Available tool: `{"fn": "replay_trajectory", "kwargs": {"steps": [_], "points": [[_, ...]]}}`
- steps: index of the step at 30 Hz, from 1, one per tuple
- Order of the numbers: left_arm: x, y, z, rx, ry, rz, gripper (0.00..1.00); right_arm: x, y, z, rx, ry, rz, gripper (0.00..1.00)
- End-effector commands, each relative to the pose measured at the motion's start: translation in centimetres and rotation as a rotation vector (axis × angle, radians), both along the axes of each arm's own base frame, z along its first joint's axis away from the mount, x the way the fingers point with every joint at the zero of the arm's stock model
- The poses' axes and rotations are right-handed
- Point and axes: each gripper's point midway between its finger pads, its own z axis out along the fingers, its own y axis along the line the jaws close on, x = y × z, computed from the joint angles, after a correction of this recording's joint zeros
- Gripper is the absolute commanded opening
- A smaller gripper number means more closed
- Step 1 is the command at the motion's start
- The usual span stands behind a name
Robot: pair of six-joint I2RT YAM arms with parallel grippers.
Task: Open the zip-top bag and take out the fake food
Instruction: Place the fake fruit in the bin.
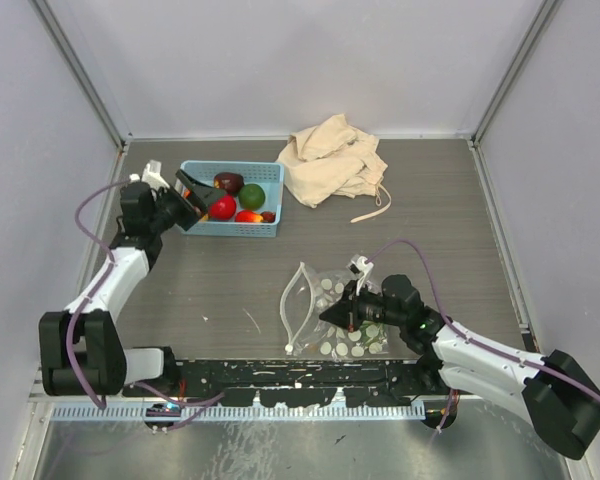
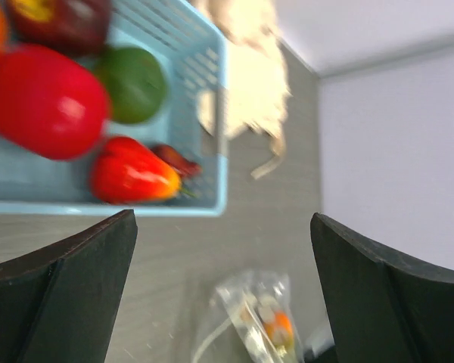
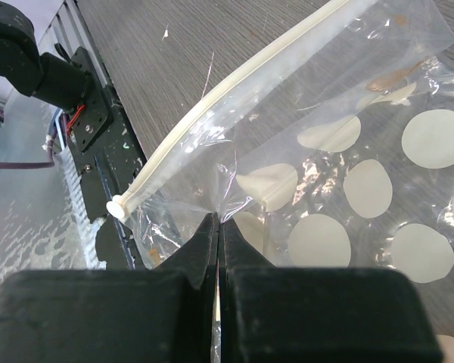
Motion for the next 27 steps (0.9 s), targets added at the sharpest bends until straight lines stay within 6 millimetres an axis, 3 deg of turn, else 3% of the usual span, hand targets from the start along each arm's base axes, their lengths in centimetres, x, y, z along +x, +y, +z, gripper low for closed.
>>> {"fn": "replay_trajectory", "kwargs": {"steps": [1,7,13,18,23,27], "points": [[-5.4,-6.1,6.7,-0.188,-0.291,-0.392,0.98,0.3,0.3,1.7,0.053,-0.070,0.008,0.01],[-12.3,-10.2,4.5,-0.173,-0.309,-0.577,0.98,0.2,0.2,2.1,0.061,-0.086,0.006,0.01],[-16.6,-12.8,1.1,-0.098,-0.306,-0.641,0.98,0.6,0.0,2.4,0.058,-0.096,-0.016,0.01],[-18.4,-14.4,-1.0,-0.092,-0.233,-0.673,0.55,0.5,0.0,2.4,0.055,-0.089,-0.016,0.01],[-19.8,-16.0,-4.4,-0.088,-0.129,-0.712,0.41,0.3,0.0,2.4,0.052,-0.081,-0.008,0.01],[-20.3,-17.4,-6.2,-0.078,-0.089,-0.748,0.37,0.4,0.0,2.4,0.052,-0.084,-0.013,0.01]]}}
